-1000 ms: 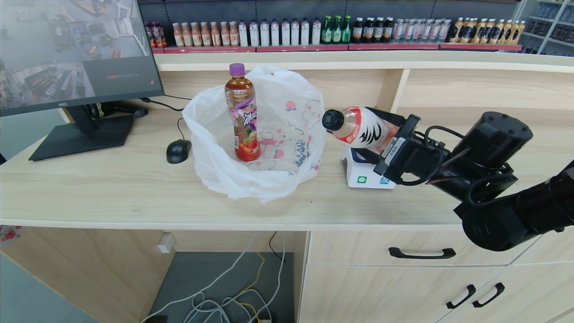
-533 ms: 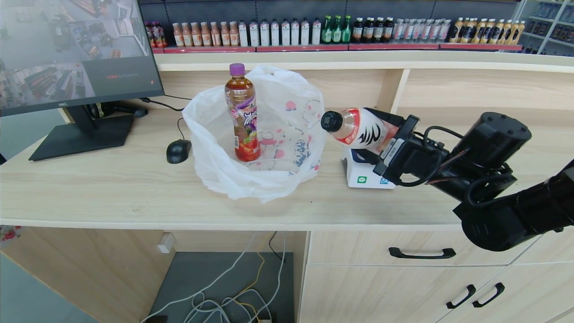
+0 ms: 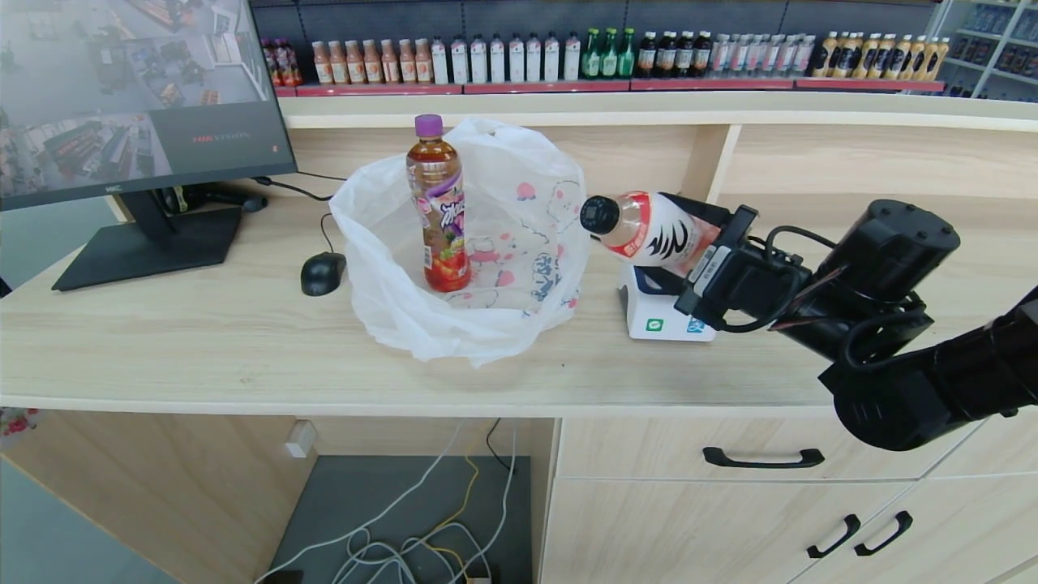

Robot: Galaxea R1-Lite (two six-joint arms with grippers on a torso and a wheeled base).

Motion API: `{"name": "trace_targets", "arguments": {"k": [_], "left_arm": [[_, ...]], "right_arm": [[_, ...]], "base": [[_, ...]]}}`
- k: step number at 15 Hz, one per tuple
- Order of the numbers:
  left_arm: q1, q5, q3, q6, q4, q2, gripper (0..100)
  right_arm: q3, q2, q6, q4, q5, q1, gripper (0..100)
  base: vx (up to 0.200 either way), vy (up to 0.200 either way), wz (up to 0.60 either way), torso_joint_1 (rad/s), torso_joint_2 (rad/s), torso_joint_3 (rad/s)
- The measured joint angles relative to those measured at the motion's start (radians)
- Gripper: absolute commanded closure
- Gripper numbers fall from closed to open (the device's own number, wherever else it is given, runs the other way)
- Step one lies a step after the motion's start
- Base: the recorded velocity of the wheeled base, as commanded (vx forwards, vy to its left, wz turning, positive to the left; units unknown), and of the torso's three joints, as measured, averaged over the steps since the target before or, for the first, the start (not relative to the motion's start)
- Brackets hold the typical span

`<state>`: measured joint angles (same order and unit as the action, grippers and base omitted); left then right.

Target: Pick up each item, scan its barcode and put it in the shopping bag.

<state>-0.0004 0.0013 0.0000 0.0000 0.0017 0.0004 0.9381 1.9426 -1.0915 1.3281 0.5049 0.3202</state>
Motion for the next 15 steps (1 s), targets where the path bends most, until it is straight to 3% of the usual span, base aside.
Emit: {"name": "trace_targets", "arguments": {"k": [5, 15], "left_arm": [[0.0, 0.0, 0.0, 0.0, 0.0, 0.0, 0], [0.0, 0.0, 0.0, 0.0, 0.0, 0.0, 0]], "right_arm": [[0.062, -0.026, 0.055, -0.056, -0.011, 0.001, 100], [0.06, -0.138, 0.497, 0.002, -0.13, 0.013, 100]], "base": [[0.0, 0.0, 0.0, 0.0, 0.0, 0.0], [0.0, 0.0, 0.0, 0.0, 0.0, 0.0]]}}
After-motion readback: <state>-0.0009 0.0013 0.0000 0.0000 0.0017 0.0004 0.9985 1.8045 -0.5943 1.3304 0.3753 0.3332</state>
